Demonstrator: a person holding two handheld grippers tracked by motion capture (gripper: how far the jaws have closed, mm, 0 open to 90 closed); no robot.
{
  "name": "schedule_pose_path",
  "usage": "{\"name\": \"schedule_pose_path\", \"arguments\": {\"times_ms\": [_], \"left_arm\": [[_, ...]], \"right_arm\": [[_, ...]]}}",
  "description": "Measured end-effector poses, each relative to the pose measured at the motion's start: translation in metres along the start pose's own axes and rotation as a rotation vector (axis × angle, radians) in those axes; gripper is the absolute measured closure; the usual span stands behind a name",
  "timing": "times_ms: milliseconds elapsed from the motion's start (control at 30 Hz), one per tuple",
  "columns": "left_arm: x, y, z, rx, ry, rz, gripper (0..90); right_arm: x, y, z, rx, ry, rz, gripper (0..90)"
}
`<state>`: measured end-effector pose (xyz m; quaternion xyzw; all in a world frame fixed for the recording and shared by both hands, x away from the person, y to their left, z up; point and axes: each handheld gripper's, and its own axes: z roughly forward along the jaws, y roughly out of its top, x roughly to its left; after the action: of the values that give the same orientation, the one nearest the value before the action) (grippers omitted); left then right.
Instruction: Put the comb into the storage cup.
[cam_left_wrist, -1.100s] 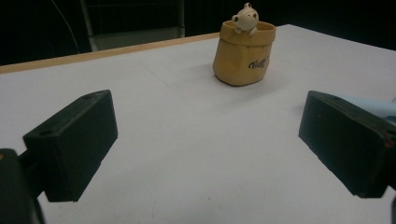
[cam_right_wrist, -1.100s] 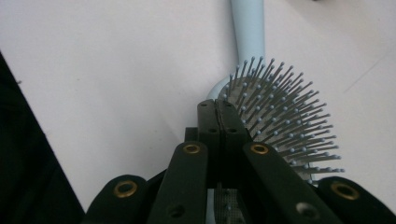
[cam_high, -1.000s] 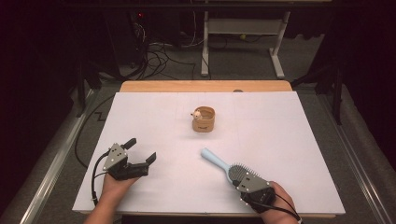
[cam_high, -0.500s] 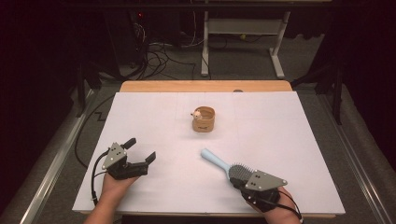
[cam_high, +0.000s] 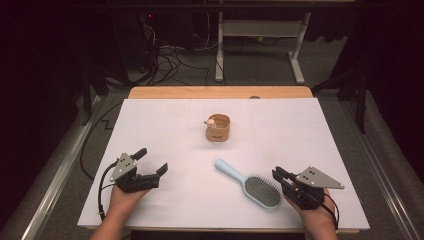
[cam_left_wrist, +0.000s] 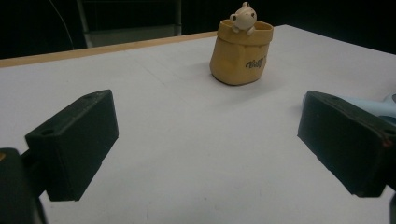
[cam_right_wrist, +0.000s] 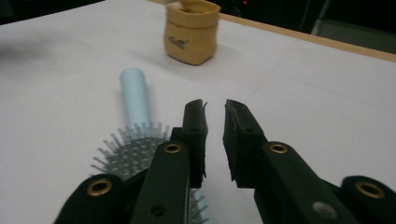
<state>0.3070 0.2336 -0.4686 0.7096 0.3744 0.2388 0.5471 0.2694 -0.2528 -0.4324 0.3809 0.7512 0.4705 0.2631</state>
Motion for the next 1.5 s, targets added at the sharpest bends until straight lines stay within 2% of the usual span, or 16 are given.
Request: {"name": "schedule_pose_path", "arguments": {"times_ms": [33,67,100,167,200,267,333,433,467,500,600,733,900,1200,1333,1500], "left_arm": [[0.0,0.0,0.0,0.0,0.0,0.001,5.7],[0.0,0.0,0.0,0.0,0.0,0.001,5.6],[0.0,0.0,0.0,0.0,-0.001,0.0,5.6],[0.0,0.0,0.0,0.0,-0.001,0.0,5.5],[0.0,0.0,0.0,0.0,-0.004,0.0,5.5],[0.0,0.0,0.0,0.0,-0.003,0.001,5.5],[-0.001,0.0,0.0,-0.001,-0.005,0.0,5.4],[-0.001,0.0,-0.001,-0.003,-0.004,0.001,5.3],[0.0,0.0,-0.001,-0.003,-0.005,0.001,5.3],[0.0,0.0,-0.001,-0.003,-0.005,0.001,5.2],[-0.001,0.001,-0.001,-0.003,-0.007,0.0,5.1],[-0.001,0.0,-0.001,0.012,-0.023,-0.006,5.0],[-0.004,0.0,0.0,0.003,-0.03,0.019,4.1],[-0.003,0.003,-0.004,0.024,-0.032,0.04,2.1],[-0.007,0.005,-0.004,0.026,-0.039,0.068,0.0],[-0.008,0.002,0.0,0.043,-0.032,0.07,0.0]], "right_arm": [[-0.006,-0.002,0.001,0.002,-0.022,0.025,75.3],[-0.006,-0.002,0.001,0.002,-0.022,0.025,75.3],[-0.013,-0.005,0.002,0.002,-0.035,0.054,69.5],[-0.014,-0.006,0.002,0.006,-0.036,0.062,68.3],[-0.018,-0.008,0.002,0.01,-0.047,0.079,62.7],[-0.019,-0.009,0.002,0.012,-0.055,0.087,60.1],[-0.024,-0.012,0.003,0.016,-0.064,0.113,50.0],[-0.027,-0.014,0.004,0.015,-0.075,0.125,43.8],[-0.029,-0.016,0.004,0.013,-0.08,0.138,38.3],[-0.029,-0.016,0.004,0.013,-0.08,0.138,38.3],[-0.031,-0.017,0.006,0.002,-0.103,0.147,25.9],[-0.03,-0.016,0.006,-0.014,-0.115,0.14,20.1],[-0.029,-0.013,0.008,-0.029,-0.155,0.146,0.9],[-0.03,-0.007,0.013,-0.005,-0.197,0.135,0.3],[-0.034,-0.009,0.018,0.056,-0.194,0.14,0.3],[-0.04,-0.008,0.02,0.133,-0.192,0.121,0.3]]}}
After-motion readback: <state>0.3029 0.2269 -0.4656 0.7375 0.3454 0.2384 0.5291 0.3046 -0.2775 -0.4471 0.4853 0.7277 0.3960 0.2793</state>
